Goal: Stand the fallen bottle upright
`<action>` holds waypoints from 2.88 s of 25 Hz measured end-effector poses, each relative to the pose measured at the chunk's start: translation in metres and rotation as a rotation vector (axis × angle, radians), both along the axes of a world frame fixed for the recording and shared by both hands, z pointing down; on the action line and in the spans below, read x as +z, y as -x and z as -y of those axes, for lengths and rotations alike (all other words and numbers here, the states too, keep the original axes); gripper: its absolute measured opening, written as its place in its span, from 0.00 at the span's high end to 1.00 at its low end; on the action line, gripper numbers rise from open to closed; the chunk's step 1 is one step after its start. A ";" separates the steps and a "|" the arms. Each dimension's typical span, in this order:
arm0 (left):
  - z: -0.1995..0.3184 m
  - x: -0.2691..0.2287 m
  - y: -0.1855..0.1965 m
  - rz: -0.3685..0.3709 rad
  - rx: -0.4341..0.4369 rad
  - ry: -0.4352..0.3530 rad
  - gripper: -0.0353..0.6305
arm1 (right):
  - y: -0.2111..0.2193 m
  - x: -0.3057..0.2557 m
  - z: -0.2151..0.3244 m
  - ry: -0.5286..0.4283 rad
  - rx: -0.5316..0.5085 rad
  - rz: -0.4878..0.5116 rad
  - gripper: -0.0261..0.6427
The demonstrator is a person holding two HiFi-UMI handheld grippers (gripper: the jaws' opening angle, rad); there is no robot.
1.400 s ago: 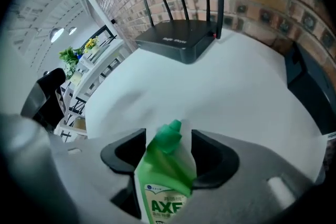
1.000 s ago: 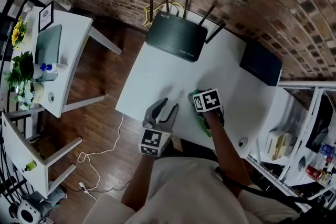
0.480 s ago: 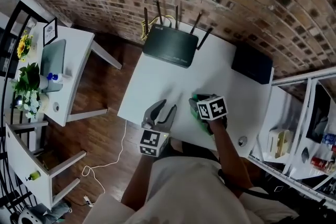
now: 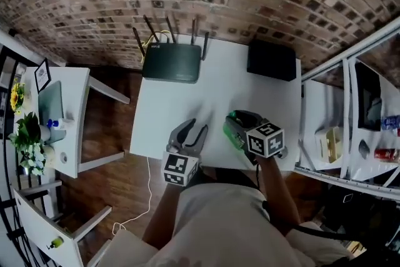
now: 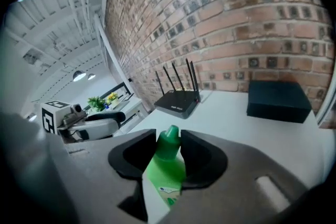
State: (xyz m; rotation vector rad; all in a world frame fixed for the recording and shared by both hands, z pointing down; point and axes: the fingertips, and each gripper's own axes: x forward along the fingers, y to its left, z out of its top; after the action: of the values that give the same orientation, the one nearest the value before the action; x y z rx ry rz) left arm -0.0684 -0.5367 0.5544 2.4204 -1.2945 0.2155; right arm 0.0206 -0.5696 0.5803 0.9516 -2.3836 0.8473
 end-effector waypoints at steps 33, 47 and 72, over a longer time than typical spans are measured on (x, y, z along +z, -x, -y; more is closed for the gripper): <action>-0.164 -0.074 -0.067 -0.010 0.007 -0.205 0.72 | -0.152 -0.054 -0.170 -0.560 0.485 0.071 0.60; -0.404 -0.123 -0.155 0.119 -0.197 -0.314 0.58 | -0.221 -0.102 -0.434 -0.614 0.351 0.020 0.35; -0.451 -0.143 -0.044 0.159 -0.301 -0.328 0.41 | -0.181 -0.148 -0.474 -0.631 0.476 -0.075 0.40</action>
State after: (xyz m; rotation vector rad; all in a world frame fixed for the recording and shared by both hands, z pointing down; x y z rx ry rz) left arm -0.0240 -0.0858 0.4119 2.4627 -1.8728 0.1212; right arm 0.2018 -0.0956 0.4326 1.8048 -2.4288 0.1695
